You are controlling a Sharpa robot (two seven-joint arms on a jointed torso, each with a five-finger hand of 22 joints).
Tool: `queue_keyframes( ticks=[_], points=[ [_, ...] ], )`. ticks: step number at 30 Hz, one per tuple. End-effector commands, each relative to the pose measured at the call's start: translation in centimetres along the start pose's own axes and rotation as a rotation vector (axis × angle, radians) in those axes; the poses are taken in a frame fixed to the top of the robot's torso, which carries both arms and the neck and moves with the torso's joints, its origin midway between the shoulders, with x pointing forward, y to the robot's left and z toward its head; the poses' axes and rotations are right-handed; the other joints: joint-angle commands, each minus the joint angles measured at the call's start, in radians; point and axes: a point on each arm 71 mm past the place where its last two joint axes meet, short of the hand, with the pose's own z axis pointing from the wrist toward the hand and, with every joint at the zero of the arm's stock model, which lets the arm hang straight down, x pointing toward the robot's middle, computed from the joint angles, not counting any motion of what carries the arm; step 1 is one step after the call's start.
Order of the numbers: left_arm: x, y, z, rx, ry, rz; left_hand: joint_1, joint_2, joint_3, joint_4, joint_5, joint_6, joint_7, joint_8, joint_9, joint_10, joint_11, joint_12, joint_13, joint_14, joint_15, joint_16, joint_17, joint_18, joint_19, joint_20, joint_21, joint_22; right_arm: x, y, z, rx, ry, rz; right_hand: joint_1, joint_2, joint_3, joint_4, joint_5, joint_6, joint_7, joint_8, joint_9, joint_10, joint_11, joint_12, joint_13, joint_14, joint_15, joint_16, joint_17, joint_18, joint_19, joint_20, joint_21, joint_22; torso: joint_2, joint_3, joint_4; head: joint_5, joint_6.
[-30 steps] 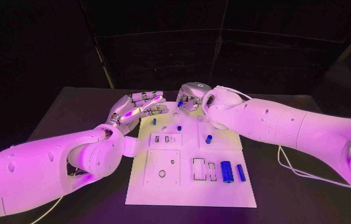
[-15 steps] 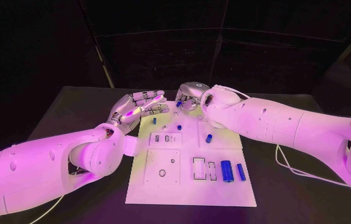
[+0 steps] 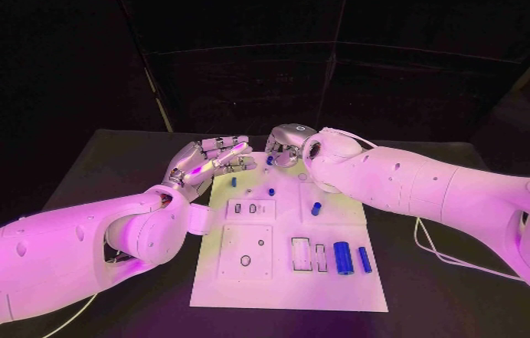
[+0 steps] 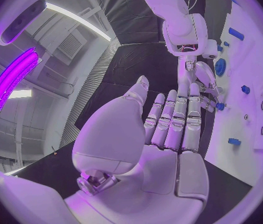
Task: Assemble the parts on the task board
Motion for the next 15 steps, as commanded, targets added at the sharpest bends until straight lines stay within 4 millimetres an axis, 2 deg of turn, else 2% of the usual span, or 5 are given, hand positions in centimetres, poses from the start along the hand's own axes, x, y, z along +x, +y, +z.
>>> queue_keyframes(
  ticks=[1, 7, 11, 14, 15],
  points=[
    [0.1, -0.2, 0.1, 0.01, 0.009, -0.002, 0.0, 0.006, 0.001, -0.006, 0.0, 0.005, 0.043, -0.005, -0.001, 0.002, 0.002, -0.004, -0.001, 0.005, 0.005, -0.005, -0.001, 0.002, 0.007, 0.002, -0.004, -0.002, -0.1, 0.1, 0.0, -0.001, -0.002, -0.007, 0.004, -0.012, -0.007, 0.003, -0.005, -0.01, 0.0, -0.005, 0.001, -0.011, 0.002, 0.002, 0.0, 0.005, 0.007, -0.007, 0.001, -0.002, -0.011, 0.001, -0.005, -0.005, 0.0, 0.0003, -0.0005, 0.002, -0.001],
    [-0.1, -0.2, 0.0, 0.01, 0.006, -0.001, 0.0, 0.006, 0.001, -0.006, 0.0, 0.005, 0.043, -0.005, -0.001, 0.002, 0.002, -0.004, -0.001, 0.005, 0.005, -0.005, -0.001, 0.002, 0.007, 0.002, -0.004, -0.002, -0.5, -0.7, -1.1, -0.003, -0.044, 0.004, 0.007, -0.014, -0.019, 0.01, 0.0, -0.013, 0.001, -0.003, 0.002, -0.013, 0.002, 0.009, 0.002, 0.004, 0.007, -0.008, 0.002, -0.001, -0.013, 0.002, -0.009, -0.011, -0.002, 0.0013, -0.003, 0.003, 0.001],
    [-0.3, -0.3, -0.1, 0.011, 0.001, 0.001, -0.001, 0.007, 0.001, -0.007, 0.0, 0.005, 0.043, -0.006, -0.001, 0.002, 0.002, -0.005, -0.001, 0.005, 0.005, -0.006, -0.001, 0.002, 0.008, 0.002, -0.005, -0.002, -2.1, -1.9, -2.4, 0.013, -0.101, 0.061, 0.0, -0.015, -0.032, 0.027, 0.016, 0.002, 0.004, 0.003, 0.006, 0.026, -0.001, 0.037, 0.009, 0.004, 0.006, -0.008, 0.004, -0.004, -0.004, 0.002, -0.003, 0.001, -0.002, 0.0006, -0.0037, 0.001, 0.006],
    [-0.6, -0.3, -0.1, 0.012, -0.005, 0.004, -0.001, 0.007, 0.0, -0.007, 0.0, 0.005, 0.043, -0.007, -0.001, 0.001, 0.002, -0.006, -0.001, 0.004, 0.005, -0.006, -0.001, 0.001, 0.008, 0.002, -0.005, -0.002, -3.3, -3.0, -3.8, 0.036, -0.135, 0.113, -0.027, -0.033, -0.06, 0.05, 0.02, -0.006, -0.003, -0.003, 0.004, 0.094, -0.012, 0.077, 0.024, 0.006, 0.005, -0.007, 0.006, -0.009, 0.016, 0.001, 0.013, 0.031, -0.002, 0.0027, -0.0056, 0.0, 0.008],
    [-0.7, -0.3, -0.2, 0.012, -0.008, 0.004, -0.001, 0.007, 0.0, -0.007, 0.0, 0.005, 0.043, -0.007, -0.001, 0.001, 0.002, -0.006, -0.001, 0.004, 0.005, -0.006, -0.001, 0.001, 0.008, 0.002, -0.005, -0.002, -3.9, -3.8, -4.5, 0.054, -0.143, 0.137, -0.047, -0.05, -0.087, 0.067, 0.032, -0.023, -0.011, -0.005, 0.001, 0.148, -0.023, 0.109, 0.04, 0.008, 0.001, -0.006, 0.008, -0.012, 0.027, -0.003, 0.022, 0.048, -0.003, 0.0026, -0.007, -0.001, 0.01]
  ],
)
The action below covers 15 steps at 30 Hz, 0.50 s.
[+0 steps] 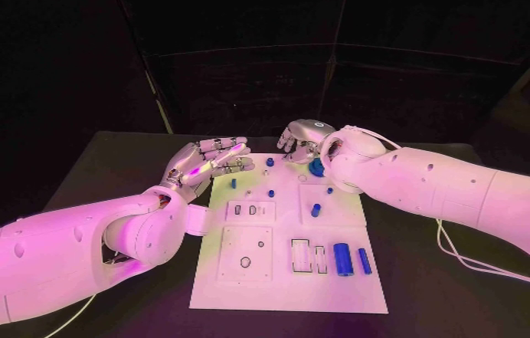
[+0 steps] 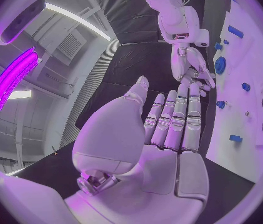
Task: Assemble the parts on the task board
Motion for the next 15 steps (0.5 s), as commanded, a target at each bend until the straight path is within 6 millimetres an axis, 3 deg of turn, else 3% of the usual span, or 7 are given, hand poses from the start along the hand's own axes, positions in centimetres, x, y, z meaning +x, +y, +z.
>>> queue_keyframes(
  ticks=[1, 5, 7, 11, 13, 15],
  points=[
    [-0.2, -0.2, 0.0, 0.011, 0.003, -0.001, -0.001, 0.007, 0.0, -0.007, 0.0, 0.005, 0.043, -0.007, -0.001, 0.001, 0.002, -0.006, -0.001, 0.004, 0.005, -0.006, -0.001, 0.002, 0.008, 0.002, -0.005, -0.002, -1.5, -1.3, -1.4, 0.053, -0.058, 0.084, -0.041, -0.03, -0.058, 0.035, 0.018, -0.027, -0.02, -0.004, -0.004, 0.102, -0.022, 0.066, 0.034, 0.01, -0.003, -0.002, 0.003, -0.013, 0.024, -0.009, 0.018, 0.032, -0.002, 0.0018, -0.0049, -0.002, 0.004],
    [-0.4, -0.2, -0.1, 0.011, -0.001, -0.001, -0.001, 0.007, 0.0, -0.008, 0.0, 0.005, 0.043, -0.007, -0.001, 0.001, 0.002, -0.006, -0.001, 0.005, 0.005, -0.006, -0.001, 0.002, 0.008, 0.002, -0.006, -0.002, -2.3, -3.7, -3.0, 0.124, -0.032, 0.129, -0.046, -0.042, -0.168, 0.098, 0.027, -0.044, -0.036, 0.001, 0.0, 0.16, -0.04, 0.168, 0.124, 0.014, -0.013, -0.003, 0.006, -0.014, 0.035, -0.026, 0.027, 0.044, -0.005, 0.0037, -0.0107, -0.007, 0.008],
    [-0.4, -0.2, -0.1, 0.01, -0.001, -0.001, -0.001, 0.007, 0.0, -0.008, 0.0, 0.005, 0.043, -0.007, -0.001, 0.001, 0.002, -0.006, -0.001, 0.005, 0.005, -0.006, -0.001, 0.002, 0.008, 0.002, -0.006, -0.002, -2.5, -4.6, -3.5, 0.149, -0.02, 0.135, -0.033, -0.039, -0.222, 0.129, 0.027, -0.049, -0.034, 0.0, 0.001, 0.167, -0.047, 0.231, 0.183, 0.015, -0.018, -0.004, 0.007, -0.019, 0.041, -0.025, 0.031, 0.052, -0.005, 0.004, -0.0109, -0.01, 0.01],
    [-0.4, -0.2, 0.0, 0.012, -0.002, 0.0, -0.001, 0.007, 0.0, -0.008, 0.0, 0.005, 0.042, -0.007, -0.001, 0.002, 0.002, -0.006, -0.001, 0.005, 0.005, -0.006, -0.001, 0.002, 0.008, 0.002, -0.006, -0.002, -2.6, -5.9, -4.0, 0.188, 0.006, 0.134, 0.03, -0.018, -0.328, 0.2, 0.03, -0.058, -0.032, 0.001, 0.001, 0.093, -0.046, 0.37, 0.341, 0.015, -0.014, -0.006, 0.009, -0.025, 0.058, -0.024, 0.049, 0.084, -0.005, 0.0071, -0.0149, -0.005, 0.009],
    [-0.4, -0.2, 0.0, 0.013, -0.001, -0.001, -0.001, 0.007, 0.0, -0.008, 0.0, 0.005, 0.042, -0.007, -0.001, 0.002, 0.002, -0.006, -0.001, 0.005, 0.005, -0.007, -0.001, 0.002, 0.008, 0.002, -0.006, -0.002, -2.5, -6.3, -3.9, 0.206, 0.028, 0.132, 0.055, -0.008, -0.358, 0.229, 0.031, -0.064, -0.028, 0.001, 0.001, 0.062, -0.043, 0.423, 0.402, 0.015, -0.017, -0.006, 0.011, -0.03, 0.066, -0.02, 0.059, 0.102, -0.004, 0.0062, -0.0127, -0.01, 0.01],
    [-0.4, -0.2, 0.1, 0.014, 0.0, -0.001, -0.001, 0.007, 0.001, -0.008, 0.0, 0.005, 0.042, -0.007, -0.001, 0.002, 0.002, -0.006, -0.001, 0.005, 0.005, -0.007, -0.001, 0.002, 0.008, 0.002, -0.006, -0.002, -2.3, -6.6, -3.8, 0.22, 0.053, 0.129, 0.077, -0.004, -0.383, 0.257, 0.032, -0.071, -0.031, 0.001, 0.001, 0.037, -0.038, 0.463, 0.451, 0.015, -0.009, -0.006, 0.012, -0.029, 0.07, -0.022, 0.066, 0.114, -0.004, 0.0053, -0.0112, -0.014, 0.01]
  ],
)
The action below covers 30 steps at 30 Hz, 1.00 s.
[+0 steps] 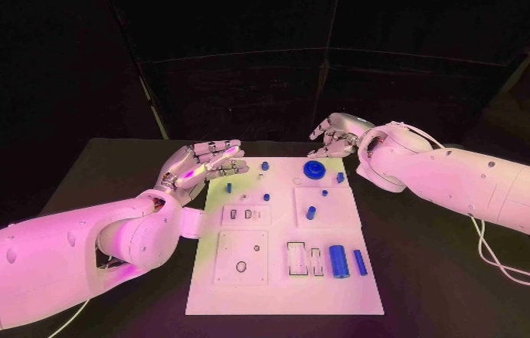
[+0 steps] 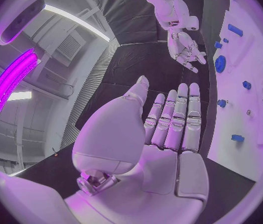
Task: Assemble the parts on the task board
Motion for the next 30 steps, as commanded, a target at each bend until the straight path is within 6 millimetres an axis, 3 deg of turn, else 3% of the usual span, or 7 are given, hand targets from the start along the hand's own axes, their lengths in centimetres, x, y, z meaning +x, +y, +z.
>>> queue_keyframes(
  ticks=[1, 11, 13, 30],
  points=[
    [0.2, -0.1, 0.1, 0.013, 0.012, -0.006, -0.001, 0.007, 0.0, -0.008, 0.0, 0.005, 0.042, -0.003, -0.001, 0.002, 0.002, -0.006, -0.001, 0.005, 0.005, -0.007, -0.001, 0.002, 0.008, 0.002, -0.006, -0.001, 0.5, -0.4, 0.2, 0.05, 0.078, 0.015, 0.03, 0.004, -0.032, 0.034, 0.004, -0.012, -0.001, 0.001, 0.001, -0.031, 0.004, 0.05, 0.061, 0.017, 0.0, -0.006, 0.002, -0.013, 0.01, -0.002, 0.01, 0.014, 0.0, -0.0014, 0.0018, -0.007, 0.0],
    [0.2, -0.1, 0.2, 0.014, 0.012, -0.006, -0.001, 0.007, 0.0, -0.008, 0.0, 0.005, 0.042, -0.003, -0.001, 0.002, 0.002, -0.006, -0.001, 0.005, 0.005, -0.007, -0.002, 0.002, 0.008, 0.002, -0.006, -0.001, 1.8, -0.9, 0.6, 0.076, 0.142, -0.003, 0.085, -0.004, -0.083, 0.111, 0.002, -0.036, 0.007, 0.001, 0.001, -0.063, 0.012, 0.161, 0.18, 0.016, 0.002, -0.006, 0.006, -0.024, 0.032, 0.005, 0.04, 0.07, 0.001, -0.0023, 0.0039, -0.014, -0.002],
    [0.2, -0.1, 0.2, 0.014, 0.012, -0.006, -0.001, 0.007, 0.0, -0.008, 0.0, 0.005, 0.042, -0.003, -0.001, 0.002, 0.002, -0.006, -0.001, 0.005, 0.005, -0.007, -0.002, 0.002, 0.008, 0.002, -0.006, -0.001, 1.9, -0.9, 0.6, 0.078, 0.147, -0.006, 0.093, -0.004, -0.086, 0.119, 0.003, -0.037, 0.007, 0.002, 0.001, -0.055, 0.013, 0.197, 0.217, 0.016, 0.003, -0.007, 0.006, -0.025, 0.035, 0.005, 0.044, 0.077, 0.0, -0.0023, 0.0012, -0.011, -0.004],
    [0.1, -0.1, 0.2, 0.015, 0.01, -0.005, -0.001, 0.007, 0.0, -0.008, 0.0, 0.005, 0.042, -0.003, -0.001, 0.002, 0.002, -0.006, -0.001, 0.005, 0.005, -0.007, -0.002, 0.002, 0.008, 0.002, -0.006, -0.001, 2.5, -1.1, 0.3, 0.074, 0.181, -0.067, 0.135, 0.001, -0.101, 0.143, 0.015, -0.026, 0.007, 0.007, 0.004, 0.042, 0.014, 0.467, 0.496, 0.015, 0.003, -0.007, 0.009, -0.039, 0.068, 0.007, 0.08, 0.152, 0.001, -0.0018, 0.0017, -0.01, -0.008]
  ],
)
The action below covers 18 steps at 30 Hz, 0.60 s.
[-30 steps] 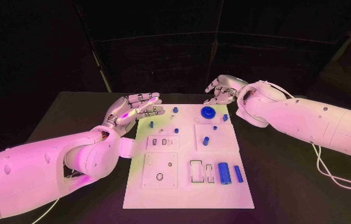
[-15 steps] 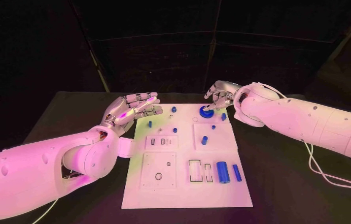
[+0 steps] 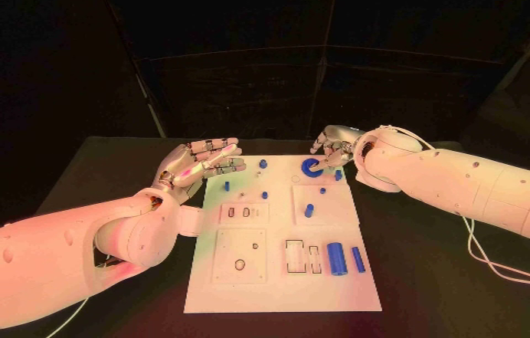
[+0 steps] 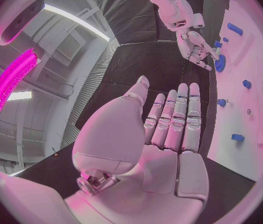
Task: Assemble the parts on the task board
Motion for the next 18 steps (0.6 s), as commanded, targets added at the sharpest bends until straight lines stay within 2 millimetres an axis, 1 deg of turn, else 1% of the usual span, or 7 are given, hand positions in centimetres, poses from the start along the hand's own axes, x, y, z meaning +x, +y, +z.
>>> queue_keyframes(
  ticks=[1, 6, 8, 12, 18],
  points=[
    [0.13, -0.17, 0.06, 0.014, 0.012, -0.006, -0.001, 0.007, -0.002, -0.006, 0.0, 0.005, 0.042, -0.003, -0.001, 0.002, 0.002, -0.006, -0.001, 0.005, 0.005, -0.007, -0.002, 0.002, 0.005, -0.001, -0.006, -0.002, 0.13, 0.14, -0.02, -0.003, 0.021, -0.032, 0.014, 0.004, -0.004, 0.005, 0.007, 0.013, -0.002, 0.01, 0.003, 0.044, 0.001, 0.097, 0.098, 0.015, 0.003, -0.006, 0.002, -0.009, 0.012, -0.001, 0.012, 0.019, 0.0, 0.0006, -0.0004, 0.001, 0.0],
    [0.1, -0.16, 0.08, 0.014, 0.011, -0.005, -0.001, 0.007, -0.002, -0.006, 0.0, 0.005, 0.042, -0.003, -0.001, 0.002, 0.002, -0.006, -0.001, 0.005, 0.005, -0.007, -0.002, 0.002, 0.005, -0.001, -0.006, -0.002, 0.18, 0.12, -0.1, -0.002, 0.022, -0.041, 0.019, 0.011, -0.012, 0.002, 0.01, 0.028, -0.003, 0.019, 0.004, 0.113, 0.001, 0.245, 0.251, 0.015, 0.003, -0.006, 0.003, -0.016, 0.029, -0.001, 0.029, 0.056, 0.0, 0.001, -0.0005, 0.0, -0.002],
    [0.09, -0.15, 0.09, 0.013, 0.011, -0.005, -0.001, 0.007, -0.002, -0.006, 0.0, 0.005, 0.042, -0.003, -0.001, 0.002, 0.002, -0.006, -0.001, 0.005, 0.005, -0.007, -0.002, 0.002, 0.005, -0.001, -0.006, -0.002, 0.2, 0.09, -0.12, 0.0, 0.022, -0.046, 0.021, 0.014, -0.014, -0.001, 0.011, 0.032, -0.004, 0.022, 0.005, 0.131, 0.001, 0.284, 0.291, 0.015, 0.003, -0.006, 0.003, -0.019, 0.037, 0.0, 0.035, 0.072, 0.0, 0.0005, -0.0005, 0.0, -0.002],
    [0.1, -0.14, 0.11, 0.013, 0.011, -0.005, -0.001, 0.007, -0.002, -0.006, 0.0, 0.005, 0.042, -0.003, -0.001, 0.002, 0.002, -0.006, -0.001, 0.005, 0.005, -0.007, -0.002, 0.002, 0.005, -0.001, -0.006, -0.002, 0.24, 0.07, -0.15, 0.005, 0.025, -0.057, 0.024, 0.019, -0.018, -0.01, 0.014, 0.037, -0.004, 0.027, 0.004, 0.161, 0.001, 0.342, 0.352, 0.015, 0.003, -0.006, 0.003, -0.028, 0.063, 0.0, 0.053, 0.118, 0.001, 0.0006, -0.0002, -0.001, -0.002],
    [0.1, -0.12, 0.13, 0.012, 0.011, -0.005, -0.002, 0.008, -0.003, -0.007, 0.0, 0.006, 0.042, -0.004, -0.001, 0.003, 0.002, -0.007, -0.001, 0.006, 0.005, -0.008, -0.002, 0.002, 0.006, -0.001, -0.007, -0.002, 0.31, 0.2, -0.17, 0.006, 0.027, -0.07, 0.033, 0.026, -0.017, -0.023, 0.021, 0.046, -0.006, 0.036, 0.005, 0.187, 0.0, 0.389, 0.402, 0.014, 0.002, -0.007, 0.003, -0.041, 0.103, 0.0, 0.077, 0.185, 0.0, 0.0006, 0.0005, -0.001, -0.003]
  ],
)
